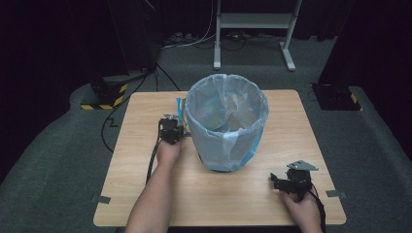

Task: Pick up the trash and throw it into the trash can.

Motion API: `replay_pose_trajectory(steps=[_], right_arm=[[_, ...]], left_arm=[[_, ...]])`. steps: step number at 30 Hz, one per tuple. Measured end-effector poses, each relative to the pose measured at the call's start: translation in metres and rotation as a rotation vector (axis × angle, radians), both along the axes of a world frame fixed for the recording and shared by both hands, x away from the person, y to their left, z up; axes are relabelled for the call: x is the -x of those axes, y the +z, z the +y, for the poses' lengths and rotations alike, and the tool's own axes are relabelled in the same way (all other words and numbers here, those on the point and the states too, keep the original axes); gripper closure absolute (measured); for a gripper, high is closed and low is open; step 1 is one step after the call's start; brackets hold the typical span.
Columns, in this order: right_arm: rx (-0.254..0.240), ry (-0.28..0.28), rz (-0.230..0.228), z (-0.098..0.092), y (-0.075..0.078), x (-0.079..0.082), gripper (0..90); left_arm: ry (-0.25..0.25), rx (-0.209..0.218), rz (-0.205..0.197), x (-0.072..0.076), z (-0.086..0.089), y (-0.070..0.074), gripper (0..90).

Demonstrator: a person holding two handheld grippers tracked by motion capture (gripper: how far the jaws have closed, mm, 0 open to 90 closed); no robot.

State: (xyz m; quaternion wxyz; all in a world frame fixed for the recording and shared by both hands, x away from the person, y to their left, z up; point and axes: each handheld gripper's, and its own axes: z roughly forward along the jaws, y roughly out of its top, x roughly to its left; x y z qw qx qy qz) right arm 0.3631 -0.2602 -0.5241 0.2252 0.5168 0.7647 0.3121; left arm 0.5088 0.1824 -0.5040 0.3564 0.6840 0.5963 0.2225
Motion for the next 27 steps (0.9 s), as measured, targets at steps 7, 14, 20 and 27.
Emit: replay_pose_trajectory(steps=[7,14,20,27], right_arm=[[0.000,0.001,0.000,0.000,0.000,0.000,14.4],[0.000,0.000,0.000,0.000,0.000,0.000,14.5],[0.001,0.003,-0.004,0.000,0.000,0.000,15.0],[0.001,0.005,-0.002,0.000,0.000,0.000,15.7]], left_arm=[[0.017,0.006,-0.059,0.032,0.018,0.011,88.1],[0.054,0.028,-0.109,0.059,0.041,0.018,88.3],[0.073,0.053,-0.168,0.086,0.054,0.016,88.2],[0.099,0.059,-0.203,0.121,0.063,0.005,88.2]])
